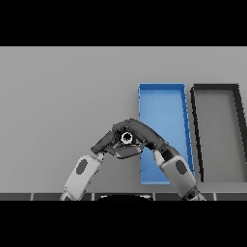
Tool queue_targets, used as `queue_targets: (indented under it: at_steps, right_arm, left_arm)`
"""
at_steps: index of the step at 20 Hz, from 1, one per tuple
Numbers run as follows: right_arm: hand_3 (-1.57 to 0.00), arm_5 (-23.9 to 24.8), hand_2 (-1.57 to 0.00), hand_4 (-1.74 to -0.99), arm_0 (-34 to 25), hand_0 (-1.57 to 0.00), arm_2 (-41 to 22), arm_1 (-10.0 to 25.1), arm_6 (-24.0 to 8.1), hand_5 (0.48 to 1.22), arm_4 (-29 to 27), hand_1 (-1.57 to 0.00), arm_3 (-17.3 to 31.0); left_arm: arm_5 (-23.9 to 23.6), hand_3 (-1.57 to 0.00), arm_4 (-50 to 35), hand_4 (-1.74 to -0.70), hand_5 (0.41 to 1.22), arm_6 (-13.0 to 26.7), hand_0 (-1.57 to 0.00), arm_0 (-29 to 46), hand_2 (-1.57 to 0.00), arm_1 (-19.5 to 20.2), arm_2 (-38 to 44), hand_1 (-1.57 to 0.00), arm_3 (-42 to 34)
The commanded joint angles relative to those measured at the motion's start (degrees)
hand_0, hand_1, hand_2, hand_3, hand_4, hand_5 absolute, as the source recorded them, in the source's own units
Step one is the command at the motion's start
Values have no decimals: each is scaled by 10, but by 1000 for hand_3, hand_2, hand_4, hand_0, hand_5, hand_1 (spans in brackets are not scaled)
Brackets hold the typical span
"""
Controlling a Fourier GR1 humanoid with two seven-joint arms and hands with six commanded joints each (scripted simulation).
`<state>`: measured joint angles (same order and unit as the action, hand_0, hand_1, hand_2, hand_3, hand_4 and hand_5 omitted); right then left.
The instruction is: Pick up the blue pipe and place it into the blue bin.
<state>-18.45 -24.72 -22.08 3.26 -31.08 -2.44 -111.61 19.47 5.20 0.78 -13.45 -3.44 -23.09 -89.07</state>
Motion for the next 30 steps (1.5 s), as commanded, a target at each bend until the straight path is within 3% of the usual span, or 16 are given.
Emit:
queue_targets:
  at_steps: [1, 3, 6, 11, 14, 15, 16, 19, 22, 23, 25, 27, 30]
  right_arm:
    - [-1021, 5, -1233, -1581, -3, -1215, -5, -10, -3, 650, -1, -1215, 4]
    - [-1186, 12, -1354, -1628, 7, -1343, -12, -9, 11, 856, -10, -1343, 3]
    - [-1357, 26, -1460, -1680, 2, -1454, -22, -1, 36, 1034, 5, -1454, 14]
    - [-1501, 46, -1535, -1721, -3, -1533, -33, -1, 61, 1160, 5, -1533, 18]
    - [-1535, 63, -1552, -1731, 5, -1551, -37, 3, 69, 1190, 14, -1551, 6]
    - [-1542, 68, -1556, -1733, -1, -1555, -38, 5, 64, 1196, 19, -1555, 4]
    - [-1548, 70, -1559, -1734, -4, -1558, -35, 6, 62, 1201, 19, -1558, 7]
    - [-1559, 80, -1565, -1738, -2, -1565, -46, -1, 40, 1211, 20, -1565, 1]
    - [-1565, 85, -1568, -1739, -3, -1568, -54, 0, 40, 1216, 28, -1568, 2]
    - [-1566, 88, -1569, -1740, -3, -1568, -54, 2, 49, 1217, 31, -1568, -1]
    - [-1568, 93, -1569, -1740, -8, -1569, -55, 0, 48, 1218, 35, -1569, 1]
    - [-1569, 92, -1570, -1740, -6, -1570, -54, 2, 51, 1219, 31, -1570, 7]
    - [-1570, 99, -1570, -1741, -2, -1570, -47, -2, 59, 1220, 11, -1570, -1]
  left_arm:
    - [6, -1523, -12, -1677, 1221, -13, -1571, 11, -1571, 0, 0, -1571, -5]
    - [14, -1502, -24, -1699, 1221, -25, -1571, 6, -1571, -5, 5, -1571, 0]
    - [20, -1441, -23, -1718, 1221, -24, -1571, 11, -1571, -6, 3, -1571, -1]
    - [13, -1426, -10, -1731, 1221, -7, -1571, 11, -1571, -5, 2, -1571, -12]
    - [-5, -1454, 18, -1724, 1221, -36, -1571, 12, -1571, 3, 3, -1571, -15]
    - [-9, -1166, 30, -1599, 1221, -39, -1462, 14, -1293, 9, 2, -1342, -21]
    - [5, -933, 29, -1475, 1221, -35, -1169, 14, -1034, 15, 3, -1073, -19]
    - [48, -477, 44, -1206, 1221, -39, -598, 12, -529, 23, 5, -549, -18]
    - [48, -244, 58, -1047, 938, -11, -306, 22, -270, 18, 9, -281, -20]
    - [46, -195, 54, -1017, 848, 14, -244, 12, -216, 15, 17, -224, -18]
    - [48, -124, 44, -980, 704, 15, -156, 6, -138, 15, 26, -143, -11]
    - [52, -79, 34, -969, 603, 40, -100, 15, -88, 4, 22, -91, -14]
    - [37, -40, 56, -947, 513, 31, -50, 22, -45, 7, 18, -46, -9]
